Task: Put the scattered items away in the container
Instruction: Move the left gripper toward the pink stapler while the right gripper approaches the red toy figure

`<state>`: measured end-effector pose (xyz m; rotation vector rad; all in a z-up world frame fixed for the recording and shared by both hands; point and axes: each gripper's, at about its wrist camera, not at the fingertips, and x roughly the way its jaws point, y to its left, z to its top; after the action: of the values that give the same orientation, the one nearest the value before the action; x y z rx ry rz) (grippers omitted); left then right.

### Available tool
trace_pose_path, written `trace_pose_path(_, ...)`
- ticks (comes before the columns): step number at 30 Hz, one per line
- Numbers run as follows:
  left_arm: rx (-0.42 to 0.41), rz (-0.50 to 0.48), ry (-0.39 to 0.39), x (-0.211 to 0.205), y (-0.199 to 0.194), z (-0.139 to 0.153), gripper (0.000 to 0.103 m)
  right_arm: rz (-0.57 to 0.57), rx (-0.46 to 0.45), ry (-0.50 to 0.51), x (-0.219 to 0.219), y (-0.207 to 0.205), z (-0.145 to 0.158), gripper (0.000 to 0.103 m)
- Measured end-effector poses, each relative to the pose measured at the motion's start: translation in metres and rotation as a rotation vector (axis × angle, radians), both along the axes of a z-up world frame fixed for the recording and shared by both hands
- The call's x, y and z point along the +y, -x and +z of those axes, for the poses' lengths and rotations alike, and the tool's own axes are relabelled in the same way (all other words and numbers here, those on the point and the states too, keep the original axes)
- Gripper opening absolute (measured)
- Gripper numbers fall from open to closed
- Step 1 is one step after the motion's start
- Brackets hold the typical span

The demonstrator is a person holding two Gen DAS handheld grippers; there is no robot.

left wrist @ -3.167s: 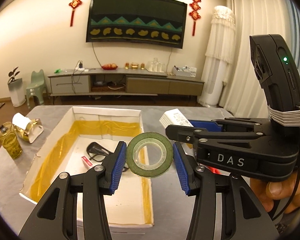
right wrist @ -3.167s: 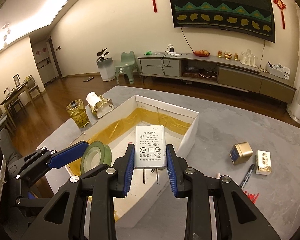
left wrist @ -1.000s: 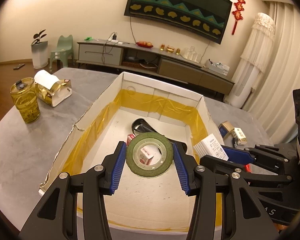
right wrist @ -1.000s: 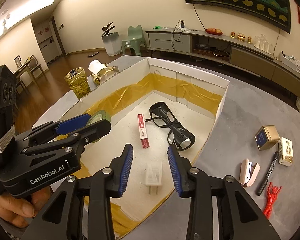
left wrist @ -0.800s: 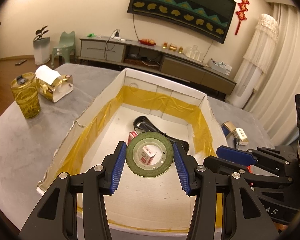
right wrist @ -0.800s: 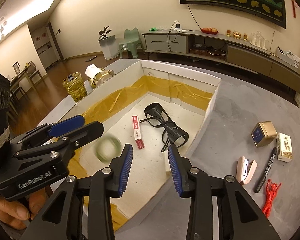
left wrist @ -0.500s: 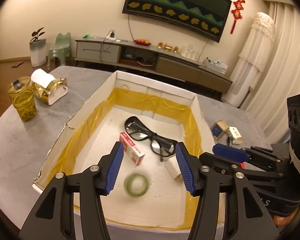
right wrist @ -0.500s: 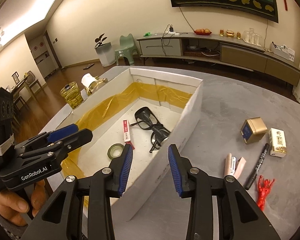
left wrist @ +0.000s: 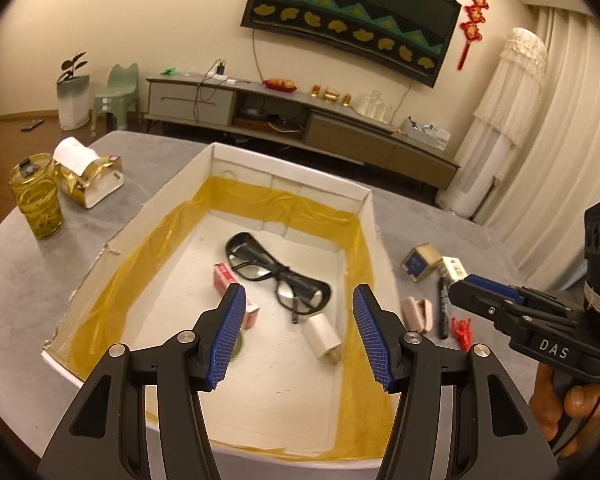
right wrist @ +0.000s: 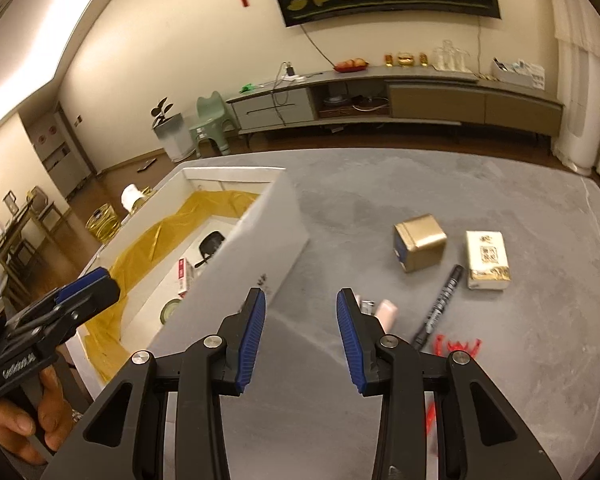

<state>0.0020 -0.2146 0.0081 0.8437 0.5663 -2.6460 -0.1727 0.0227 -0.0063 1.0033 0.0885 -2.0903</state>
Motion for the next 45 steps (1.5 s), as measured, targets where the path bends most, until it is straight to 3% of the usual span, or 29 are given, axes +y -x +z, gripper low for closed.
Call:
trace_pose_path(4, 0.016, -0.047, 0.016, 0.024, 0.011, 0.007, 0.059, -0.021, -0.032, -0.010, 0.014, 0.009, -0.009, 0.042)
trace_pose_path(9, 0.022, -0.115, 0.036, 0.062, 0.025, 0.014, 0.059, 0.003, -0.082, -0.011, 0.022, 0.009, -0.027, 0.054)
trace_pose_path(13, 0.020, -0.167, 0.058, 0.093, 0.032, 0.020, 0.059, 0.009, -0.108, -0.041, 0.028, 0.016, -0.040, 0.054)
trace_pose_path(21, 0.038, -0.225, -0.018, 0.167, 0.030, 0.058, 0.059, 0.013, -0.181, -0.023, 0.043, 0.034, -0.048, 0.055)
trace_pose_path(29, 0.030, -0.453, -0.199, 0.230, 0.034, 0.064, 0.059, 0.021, -0.206, -0.043, 0.053, 0.042, -0.058, 0.061)
trace_pose_path(35, -0.044, -0.421, -0.337, 0.225, 0.057, 0.046, 0.059, -0.024, -0.267, -0.031, 0.070, 0.060, -0.074, 0.061)
trace_pose_path(45, -0.055, -0.308, -0.327, 0.197, 0.071, 0.035, 0.059, -0.090, -0.456, 0.011, 0.093, 0.086, -0.112, 0.061)
